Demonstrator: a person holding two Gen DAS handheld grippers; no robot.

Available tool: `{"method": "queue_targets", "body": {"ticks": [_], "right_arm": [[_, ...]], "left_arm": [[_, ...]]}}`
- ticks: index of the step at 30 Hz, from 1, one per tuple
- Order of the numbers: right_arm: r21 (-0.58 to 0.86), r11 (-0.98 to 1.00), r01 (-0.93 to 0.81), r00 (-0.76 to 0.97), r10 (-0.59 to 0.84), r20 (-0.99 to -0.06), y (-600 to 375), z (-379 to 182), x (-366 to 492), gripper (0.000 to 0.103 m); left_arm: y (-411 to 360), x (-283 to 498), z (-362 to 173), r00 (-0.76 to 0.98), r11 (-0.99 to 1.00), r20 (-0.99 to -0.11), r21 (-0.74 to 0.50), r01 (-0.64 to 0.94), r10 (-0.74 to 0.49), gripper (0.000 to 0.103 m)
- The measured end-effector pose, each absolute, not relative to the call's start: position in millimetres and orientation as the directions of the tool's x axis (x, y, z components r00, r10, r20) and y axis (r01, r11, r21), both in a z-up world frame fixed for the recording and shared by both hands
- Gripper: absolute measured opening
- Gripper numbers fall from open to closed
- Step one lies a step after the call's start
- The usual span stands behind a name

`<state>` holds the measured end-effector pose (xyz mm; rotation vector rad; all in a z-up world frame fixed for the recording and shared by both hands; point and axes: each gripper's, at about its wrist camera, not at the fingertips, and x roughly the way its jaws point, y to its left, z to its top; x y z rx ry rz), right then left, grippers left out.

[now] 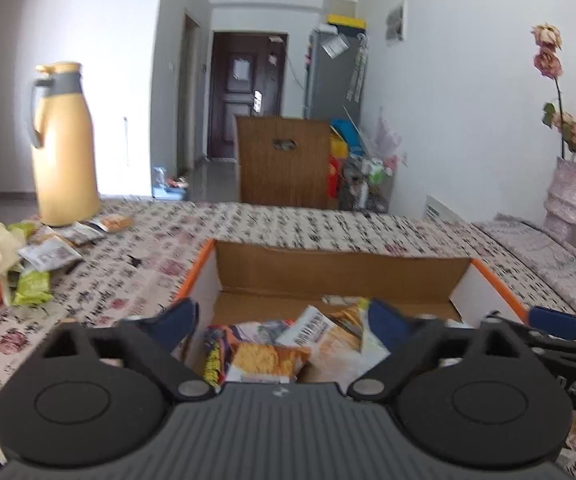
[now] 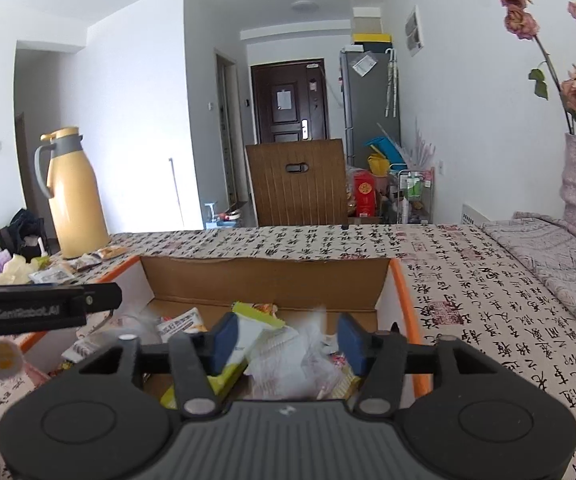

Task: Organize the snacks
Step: 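Carry both white packets over the box and release them inside, then withdraw both tools from the box back toward the table packets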

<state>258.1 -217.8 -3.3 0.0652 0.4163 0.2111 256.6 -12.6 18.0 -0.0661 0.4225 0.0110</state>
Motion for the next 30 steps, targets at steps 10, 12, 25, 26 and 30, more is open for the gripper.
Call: {"method": "queue_targets", "body": {"ticks": [10, 12, 25, 26, 30], "right_arm": [[0.116, 0.983, -0.145, 0.906, 0.179, -0.384, -221.3, -3.3, 254.9, 0.103], [0.114, 0.983, -0.146, 0.905, 0.179, -0.386, -220.6, -4.0, 255.0, 0.103], [0.106, 0.987, -0.121, 0.921, 0.151, -0.359, -221.7, 8.9, 248.0, 0.103], [0.103, 0.987, -0.120, 0.923, 0.149, -0.355, -221.8, 11.0, 245.7, 0.103], [0.093, 0.987, -0.129, 0.927, 0.154, -0.341, -220.4, 19.6, 233.9, 0.103]], "left_arm": [[-9.8, 252.9, 21.7, 0.912, 0.996, -0.409, -0.075, -0.040, 0.006, 0.103], [-10.0, 252.3, 21.2, 0.912, 0.997, -0.409, -0.074, -0.039, 0.005, 0.103], [-11.0, 241.2, 36.9, 0.917, 0.994, -0.398, -0.094, -0.054, 0.012, 0.103], [-11.1, 239.2, 39.1, 0.919, 0.994, -0.395, -0.095, -0.054, 0.012, 0.103], [-13.1, 228.4, 46.9, 0.926, 0.994, -0.377, -0.097, -0.047, 0.007, 0.103]]}}
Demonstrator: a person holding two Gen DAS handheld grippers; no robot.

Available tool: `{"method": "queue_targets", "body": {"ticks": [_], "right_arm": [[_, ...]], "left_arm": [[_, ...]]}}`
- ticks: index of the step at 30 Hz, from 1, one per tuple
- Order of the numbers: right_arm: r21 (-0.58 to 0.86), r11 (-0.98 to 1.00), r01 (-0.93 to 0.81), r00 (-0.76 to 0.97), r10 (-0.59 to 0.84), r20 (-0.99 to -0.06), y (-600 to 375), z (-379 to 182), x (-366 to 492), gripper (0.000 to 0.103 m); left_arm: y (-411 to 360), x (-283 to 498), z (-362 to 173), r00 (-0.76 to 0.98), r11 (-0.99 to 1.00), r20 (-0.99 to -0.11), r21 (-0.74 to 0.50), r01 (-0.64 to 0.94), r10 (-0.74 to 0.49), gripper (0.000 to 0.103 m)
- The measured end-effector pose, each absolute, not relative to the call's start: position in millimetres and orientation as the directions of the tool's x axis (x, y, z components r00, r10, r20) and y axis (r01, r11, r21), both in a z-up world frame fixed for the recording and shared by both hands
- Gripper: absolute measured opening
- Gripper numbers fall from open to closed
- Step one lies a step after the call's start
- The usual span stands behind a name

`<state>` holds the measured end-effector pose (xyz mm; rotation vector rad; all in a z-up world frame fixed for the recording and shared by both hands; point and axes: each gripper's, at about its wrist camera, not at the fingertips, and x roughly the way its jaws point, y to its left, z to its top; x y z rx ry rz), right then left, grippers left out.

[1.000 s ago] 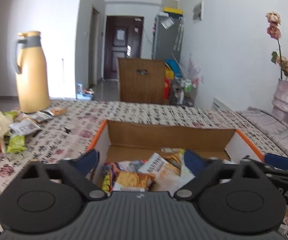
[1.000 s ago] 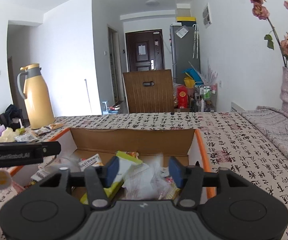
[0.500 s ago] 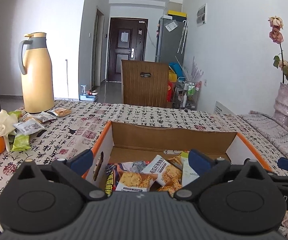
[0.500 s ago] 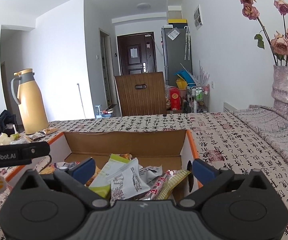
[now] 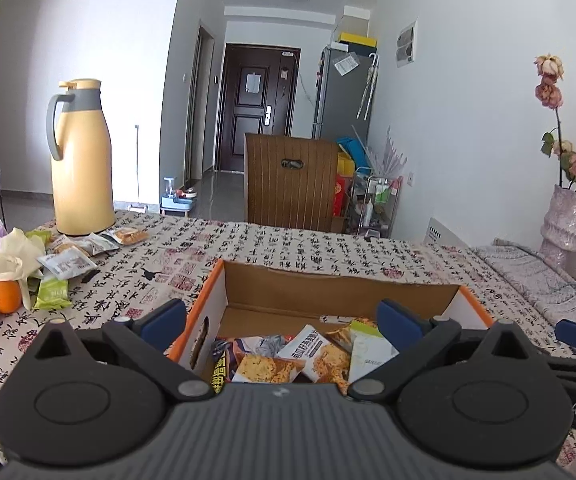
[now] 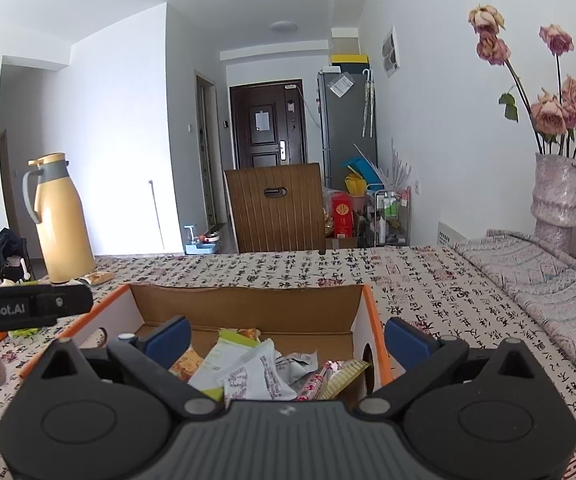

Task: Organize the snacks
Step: 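Withdraw both tools from the box back toward the table packets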

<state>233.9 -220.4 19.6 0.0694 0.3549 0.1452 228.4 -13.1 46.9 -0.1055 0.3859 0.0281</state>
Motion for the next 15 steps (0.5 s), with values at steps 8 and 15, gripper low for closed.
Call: {"method": "queue_targets", "body": {"ticks": [8, 15], "right_arm": [[0.081, 0.987, -0.138, 0.933, 0.157, -0.323, -218.8, 32.5, 200.7, 0.103], [0.078, 0.987, -0.142, 0.931, 0.160, -0.327, -220.2, 34.5, 169.3, 0.103]], "left_arm": [[-12.2, 195.7, 55.9, 0.933, 0.993, -0.361, -0.115, -0.039, -0.005, 0.103], [-7.2, 164.0, 57.0, 0.933, 0.993, -0.359, -0.112, -0.040, -0.002, 0.103]]}}
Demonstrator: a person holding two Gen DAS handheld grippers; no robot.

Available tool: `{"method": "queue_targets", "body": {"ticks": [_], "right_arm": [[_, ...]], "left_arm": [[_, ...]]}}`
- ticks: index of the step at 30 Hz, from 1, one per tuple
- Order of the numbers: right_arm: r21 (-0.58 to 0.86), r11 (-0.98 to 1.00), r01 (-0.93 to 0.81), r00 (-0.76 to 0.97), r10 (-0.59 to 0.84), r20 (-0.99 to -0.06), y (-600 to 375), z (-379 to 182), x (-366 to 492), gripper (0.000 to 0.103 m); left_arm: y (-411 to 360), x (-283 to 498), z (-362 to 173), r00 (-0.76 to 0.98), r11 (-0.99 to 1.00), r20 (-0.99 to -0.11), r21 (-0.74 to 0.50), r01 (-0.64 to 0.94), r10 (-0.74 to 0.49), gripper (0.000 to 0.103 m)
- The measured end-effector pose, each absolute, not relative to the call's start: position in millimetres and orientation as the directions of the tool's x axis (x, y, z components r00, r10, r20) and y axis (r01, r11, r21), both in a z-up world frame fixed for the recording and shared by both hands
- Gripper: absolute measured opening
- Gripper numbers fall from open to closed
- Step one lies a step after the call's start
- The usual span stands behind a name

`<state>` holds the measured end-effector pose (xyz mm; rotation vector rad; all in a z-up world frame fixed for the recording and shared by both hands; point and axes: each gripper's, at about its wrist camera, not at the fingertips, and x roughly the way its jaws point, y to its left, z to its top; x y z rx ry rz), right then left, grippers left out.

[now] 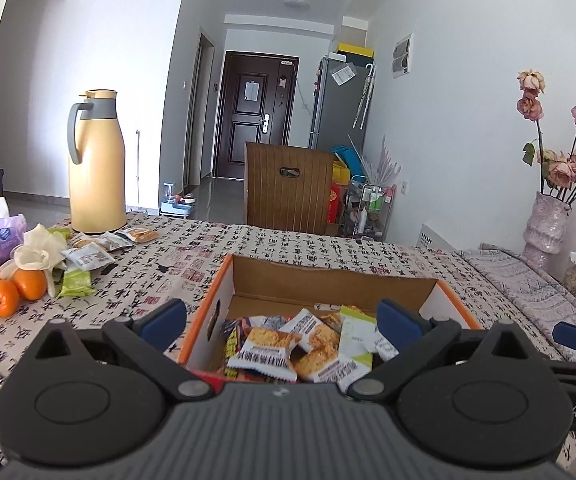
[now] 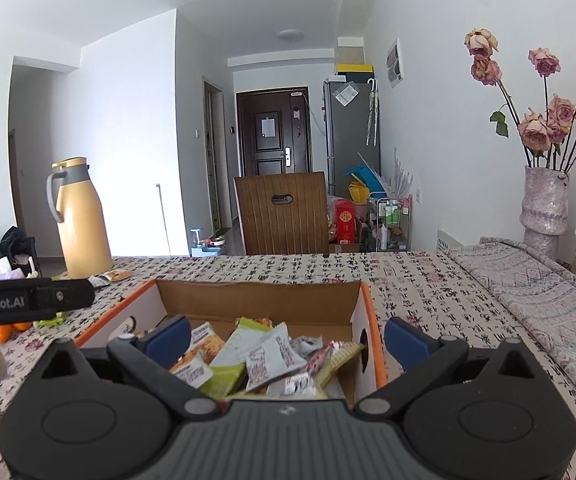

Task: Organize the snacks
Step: 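Withdraw both tools from the box back toward the table packets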

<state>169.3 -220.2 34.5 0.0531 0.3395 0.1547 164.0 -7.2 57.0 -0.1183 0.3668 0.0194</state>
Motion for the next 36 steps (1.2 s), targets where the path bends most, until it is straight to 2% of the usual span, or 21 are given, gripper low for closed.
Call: {"method": "queue_targets", "body": {"ticks": [11, 26, 36], "right_arm": [[0.048, 0.985, -0.166, 0.904, 0.172, -0.392, -216.1, 18.4, 130.6, 0.103], [0.022, 0.980, -0.196, 0.837, 0.179, -0.517, -214.7, -22.9, 100.4, 0.103], [0.016, 0.980, -0.198, 0.841, 0.178, -0.510, -210.1, -19.6, 104.9, 0.103]], "left_arm": [[2.4, 128.4, 39.3, 0.914, 0.994, -0.406, -0.099, -0.050, 0.005, 0.103], [19.4, 102.8, -2.1, 0.852, 0.993, -0.523, -0.102, -0.064, 0.001, 0.103], [20.0, 103.8, -4.7, 0.846, 0.992, -0.533, -0.108, -0.062, -0.005, 0.103]]}}
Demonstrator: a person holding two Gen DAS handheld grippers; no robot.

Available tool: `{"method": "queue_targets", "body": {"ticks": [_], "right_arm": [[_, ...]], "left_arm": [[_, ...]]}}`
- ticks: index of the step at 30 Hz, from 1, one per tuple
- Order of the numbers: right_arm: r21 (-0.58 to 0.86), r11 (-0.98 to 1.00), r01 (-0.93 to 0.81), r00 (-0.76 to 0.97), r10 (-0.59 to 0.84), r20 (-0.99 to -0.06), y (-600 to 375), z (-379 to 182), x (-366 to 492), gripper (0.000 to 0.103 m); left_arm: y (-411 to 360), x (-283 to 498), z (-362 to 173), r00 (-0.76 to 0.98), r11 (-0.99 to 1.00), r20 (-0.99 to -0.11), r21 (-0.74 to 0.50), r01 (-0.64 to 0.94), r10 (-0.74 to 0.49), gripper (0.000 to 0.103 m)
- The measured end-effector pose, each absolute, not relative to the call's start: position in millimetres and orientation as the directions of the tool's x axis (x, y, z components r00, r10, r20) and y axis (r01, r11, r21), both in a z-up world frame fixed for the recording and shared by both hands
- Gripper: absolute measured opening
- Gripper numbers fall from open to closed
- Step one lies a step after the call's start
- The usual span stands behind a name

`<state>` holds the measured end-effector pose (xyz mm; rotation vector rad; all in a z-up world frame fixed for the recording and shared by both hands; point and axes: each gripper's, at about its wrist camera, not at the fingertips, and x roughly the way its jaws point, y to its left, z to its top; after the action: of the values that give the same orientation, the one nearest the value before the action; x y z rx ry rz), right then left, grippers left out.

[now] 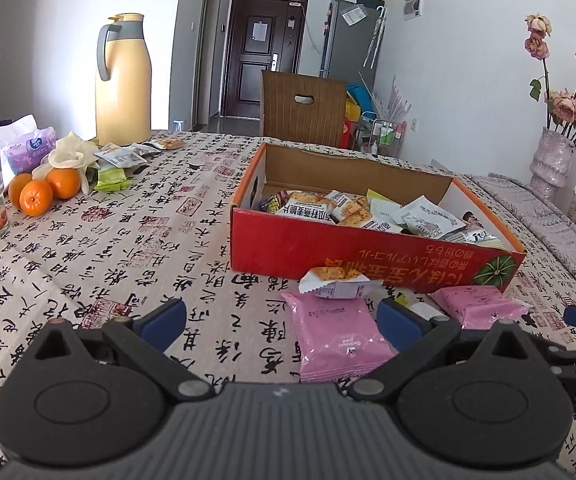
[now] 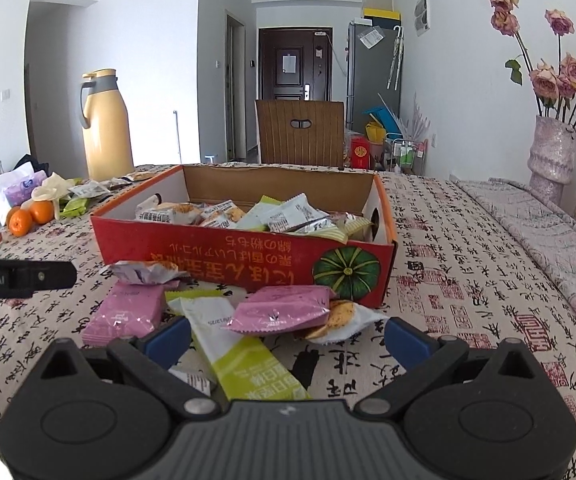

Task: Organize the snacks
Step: 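Withdraw both tools from the box back toward the table packets, then grasp the pink packet with the right gripper while the left gripper grasps a white packet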

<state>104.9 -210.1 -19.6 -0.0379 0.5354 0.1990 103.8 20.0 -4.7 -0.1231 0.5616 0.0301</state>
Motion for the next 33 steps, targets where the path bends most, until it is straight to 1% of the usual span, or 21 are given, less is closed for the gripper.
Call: {"method": "queue_targets", "body": {"ticks": [10, 15, 17, 21, 24, 27, 29, 31, 33], "right_arm": [[-0.015, 0.980, -0.198, 0.852, 0.164, -0.498, -197.6, -11.5, 126.2, 0.102], [-0.046, 0.982, -0.185, 0.843, 0.134, -0.522, -188.4, -14.8, 145.2, 0.100], [-0.056, 0.981, -0.184, 0.835, 0.126, -0.536, -185.1, -17.3, 153.3, 0.094], [-0.081, 0.980, -0.182, 0.825, 0.107, -0.555, -178.2, -22.4, 167.2, 0.093], [-0.103, 0.979, -0.177, 0.811, 0.085, -0.579, -173.7, -27.6, 177.3, 0.087], [-0.095, 0.981, -0.168, 0.792, 0.077, -0.606, -173.8, -34.6, 185.3, 0.082], [-0.071, 0.985, -0.159, 0.780, 0.081, -0.621, -176.3, -39.2, 189.0, 0.073], [-0.067, 0.986, -0.153, 0.773, 0.077, -0.629, -177.3, -44.6, 191.5, 0.067], [-0.066, 0.987, -0.148, 0.772, 0.074, -0.631, -178.5, -48.4, 192.1, 0.067]], "left_arm": [[21.3, 104.9, -6.4, 0.842, 0.992, -0.539, -0.110, -0.069, -0.001, 0.103], [23.6, 105.4, -8.3, 0.838, 0.991, -0.545, -0.111, -0.075, 0.003, 0.103], [24.9, 105.8, -9.1, 0.837, 0.991, -0.547, -0.113, -0.077, 0.002, 0.103], [25.5, 106.9, -9.8, 0.835, 0.991, -0.550, -0.113, -0.076, 0.001, 0.103], [25.5, 107.0, -10.2, 0.835, 0.991, -0.551, -0.114, -0.072, -0.003, 0.103], [26.4, 106.9, -12.1, 0.834, 0.991, -0.552, -0.116, -0.066, -0.009, 0.103], [26.5, 107.8, -15.0, 0.830, 0.991, -0.557, -0.116, -0.062, -0.013, 0.103], [25.4, 109.6, -18.7, 0.823, 0.992, -0.567, -0.113, -0.058, -0.017, 0.103], [24.1, 109.5, -21.6, 0.820, 0.992, -0.572, -0.114, -0.050, -0.024, 0.103]]}}
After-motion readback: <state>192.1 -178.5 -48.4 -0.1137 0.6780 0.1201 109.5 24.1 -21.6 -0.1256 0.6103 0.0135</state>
